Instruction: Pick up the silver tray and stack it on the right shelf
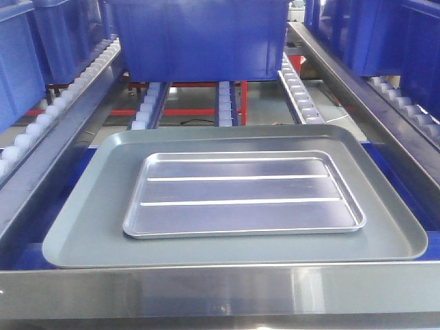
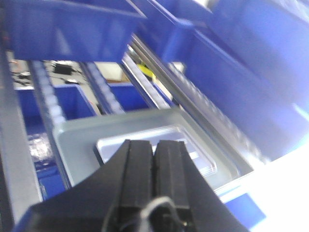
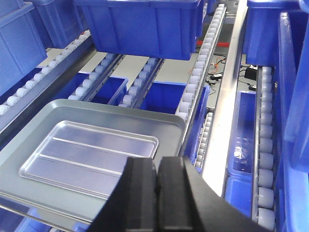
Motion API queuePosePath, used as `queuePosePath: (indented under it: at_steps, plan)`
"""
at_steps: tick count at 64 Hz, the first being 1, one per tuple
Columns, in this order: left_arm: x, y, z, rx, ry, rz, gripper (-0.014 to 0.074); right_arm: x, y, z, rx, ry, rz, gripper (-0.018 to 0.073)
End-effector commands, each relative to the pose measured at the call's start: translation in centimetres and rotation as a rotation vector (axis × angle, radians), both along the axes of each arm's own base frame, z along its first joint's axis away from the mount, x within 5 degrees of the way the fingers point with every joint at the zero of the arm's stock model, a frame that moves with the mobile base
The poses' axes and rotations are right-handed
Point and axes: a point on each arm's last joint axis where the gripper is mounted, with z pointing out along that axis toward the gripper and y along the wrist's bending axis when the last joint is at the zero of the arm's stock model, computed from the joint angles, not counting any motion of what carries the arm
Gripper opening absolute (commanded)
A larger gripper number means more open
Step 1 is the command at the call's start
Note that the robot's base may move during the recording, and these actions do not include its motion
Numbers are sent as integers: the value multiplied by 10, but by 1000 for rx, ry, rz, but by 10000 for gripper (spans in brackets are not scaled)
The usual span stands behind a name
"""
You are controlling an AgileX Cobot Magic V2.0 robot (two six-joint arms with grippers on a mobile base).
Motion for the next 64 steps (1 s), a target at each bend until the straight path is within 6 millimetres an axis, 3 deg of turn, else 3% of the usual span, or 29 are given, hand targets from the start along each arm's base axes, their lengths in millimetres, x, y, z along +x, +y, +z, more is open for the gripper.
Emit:
queuePosePath:
  at_steps: [1, 12, 31, 49, 64]
  plan:
    - [-2, -3, 10, 19, -114, -52, -101, 0, 0, 15, 8, -99, 3, 49]
    - [7, -7, -14, 22, -100, 32, -101, 0, 0, 15, 8, -97, 3, 49]
    - [6, 11, -74, 9, -140, 375, -101, 0, 0, 15, 8, -97, 3, 49]
    - [22, 20, -116, -6, -201, 598, -101, 0, 0, 15, 8, -97, 3, 49]
    - [22, 23, -117, 18, -223, 651, -101, 0, 0, 15, 8, -97, 3, 49]
